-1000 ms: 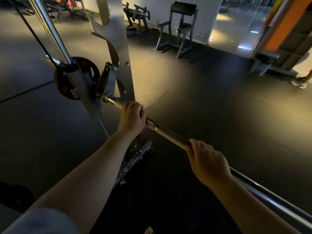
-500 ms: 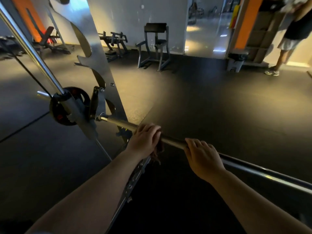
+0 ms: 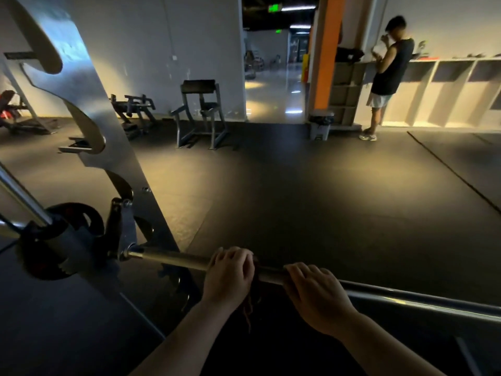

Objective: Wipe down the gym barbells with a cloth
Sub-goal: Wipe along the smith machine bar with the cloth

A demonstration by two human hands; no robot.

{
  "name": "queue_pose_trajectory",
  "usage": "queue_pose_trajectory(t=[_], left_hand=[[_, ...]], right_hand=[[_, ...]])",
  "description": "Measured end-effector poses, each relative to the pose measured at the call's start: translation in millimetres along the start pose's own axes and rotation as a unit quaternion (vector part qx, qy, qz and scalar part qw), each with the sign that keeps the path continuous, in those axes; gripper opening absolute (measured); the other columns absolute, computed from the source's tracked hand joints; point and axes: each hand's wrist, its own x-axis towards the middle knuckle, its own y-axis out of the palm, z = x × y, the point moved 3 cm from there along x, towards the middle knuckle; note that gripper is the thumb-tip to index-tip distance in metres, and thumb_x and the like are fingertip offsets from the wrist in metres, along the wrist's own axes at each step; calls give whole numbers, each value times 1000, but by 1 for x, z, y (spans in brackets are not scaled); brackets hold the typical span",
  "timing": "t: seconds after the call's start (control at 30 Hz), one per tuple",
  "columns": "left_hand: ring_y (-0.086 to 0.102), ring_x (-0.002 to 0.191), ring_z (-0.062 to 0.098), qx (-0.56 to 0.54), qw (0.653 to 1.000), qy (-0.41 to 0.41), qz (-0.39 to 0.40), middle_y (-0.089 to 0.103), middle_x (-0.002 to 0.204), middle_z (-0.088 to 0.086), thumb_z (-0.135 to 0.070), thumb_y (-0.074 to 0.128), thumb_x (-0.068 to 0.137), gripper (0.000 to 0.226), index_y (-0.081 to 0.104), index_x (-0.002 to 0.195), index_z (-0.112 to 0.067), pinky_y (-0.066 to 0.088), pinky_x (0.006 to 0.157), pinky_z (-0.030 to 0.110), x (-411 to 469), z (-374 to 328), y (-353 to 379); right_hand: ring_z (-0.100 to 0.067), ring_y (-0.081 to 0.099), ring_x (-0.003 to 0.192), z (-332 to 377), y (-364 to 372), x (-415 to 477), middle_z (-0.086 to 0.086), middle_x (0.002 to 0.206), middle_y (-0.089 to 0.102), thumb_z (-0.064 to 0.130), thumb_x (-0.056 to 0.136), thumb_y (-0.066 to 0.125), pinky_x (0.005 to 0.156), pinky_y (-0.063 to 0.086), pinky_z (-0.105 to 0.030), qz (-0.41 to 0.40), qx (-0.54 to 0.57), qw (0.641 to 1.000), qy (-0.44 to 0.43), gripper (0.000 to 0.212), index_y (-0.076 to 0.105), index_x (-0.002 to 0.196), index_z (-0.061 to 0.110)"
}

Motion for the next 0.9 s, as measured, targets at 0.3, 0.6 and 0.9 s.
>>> queue_pose_trajectory(t=[0.3,0.6,0.9], left_hand=[[58,100,12,-30,991,116,52,62,108,-9,-40,36,104,29,63,110,-29,39,93,29,-2,-58,12],[57,113,16,-17,999,-47,-3,63,110,-1,-33,44,101,22,63,103,-23,29,121,47,-5,-44,16],[44,140,17,-175,973,26,149,50,150,0,-39,38,107,50,30,155,-26,34,119,40,1,-24,11]], right_hand=[[-15,48,136,-2,4,-8,8,150,49,56,100,33,110,37,-36,17,-35,998,42,57,41,151,31],[-17,48,136,-4,7,-19,3,146,55,49,101,32,118,29,-37,-36,9,996,83,54,47,148,24],[-17,2,155,65,12,-11,0,169,6,43,102,50,128,2,-38,-40,160,984,67,79,4,163,23]])
